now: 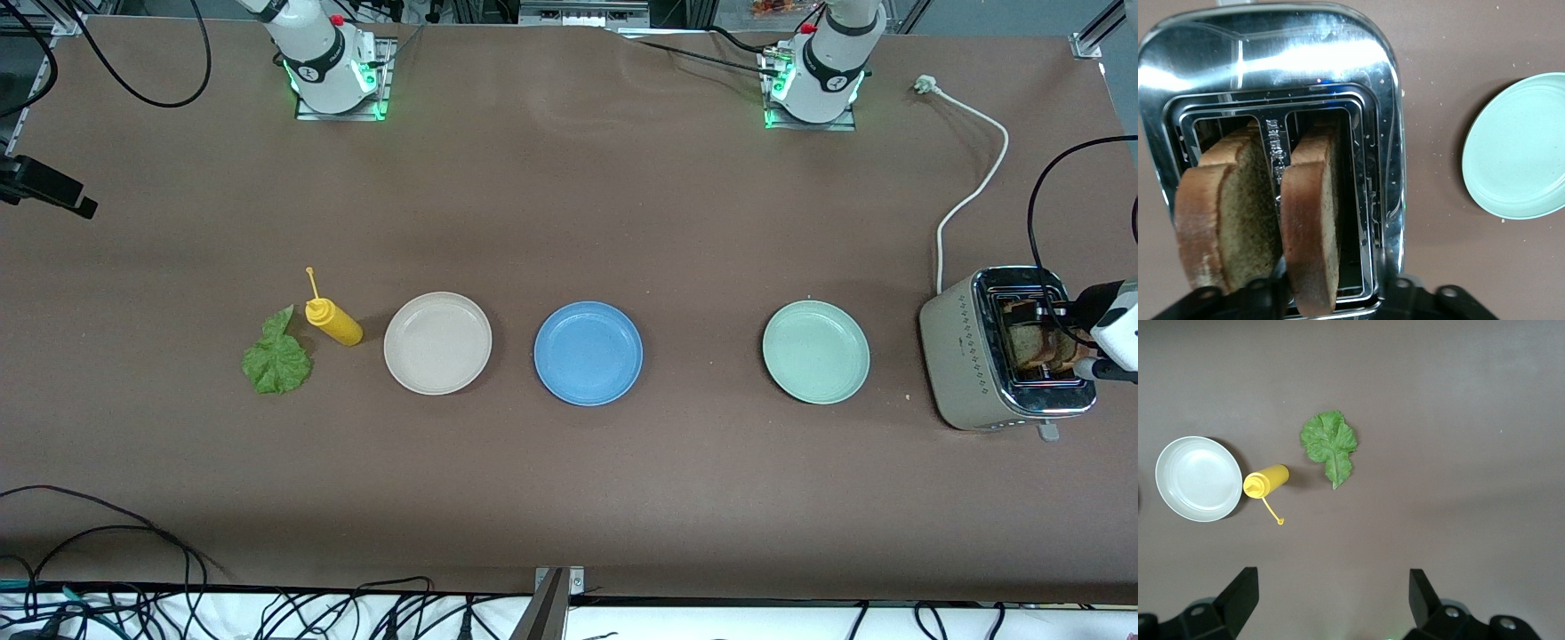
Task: Make sandwich in blue plate with both arms
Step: 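Close the left gripper on a bread slice in the toaster, then lift the bread slice out of the toaster with the left gripper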
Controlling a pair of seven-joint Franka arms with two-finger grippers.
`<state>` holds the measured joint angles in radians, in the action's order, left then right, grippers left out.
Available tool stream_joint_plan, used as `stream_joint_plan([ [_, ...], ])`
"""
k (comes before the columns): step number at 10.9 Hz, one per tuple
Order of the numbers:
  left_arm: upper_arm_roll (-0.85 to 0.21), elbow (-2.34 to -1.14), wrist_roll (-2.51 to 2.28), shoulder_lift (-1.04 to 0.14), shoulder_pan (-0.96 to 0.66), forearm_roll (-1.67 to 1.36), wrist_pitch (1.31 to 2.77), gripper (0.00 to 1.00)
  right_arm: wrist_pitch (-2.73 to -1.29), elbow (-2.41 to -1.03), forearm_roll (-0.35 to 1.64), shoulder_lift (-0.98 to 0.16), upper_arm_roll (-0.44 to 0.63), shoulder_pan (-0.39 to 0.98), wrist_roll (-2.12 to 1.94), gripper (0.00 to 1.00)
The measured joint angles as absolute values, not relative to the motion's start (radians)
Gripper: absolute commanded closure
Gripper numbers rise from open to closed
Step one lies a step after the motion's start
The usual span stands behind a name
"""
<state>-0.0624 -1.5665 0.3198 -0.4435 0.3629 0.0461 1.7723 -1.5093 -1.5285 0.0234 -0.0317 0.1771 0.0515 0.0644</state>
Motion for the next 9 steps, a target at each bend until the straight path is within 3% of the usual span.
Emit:
stream_joint_plan([
  [9,-0.065,-1.543,0.319,-0.421,0.362,0.054,1.740,1.00,-1.509,-1.528,0.023,-0.032,0.176,0.052,0.064,0.00],
])
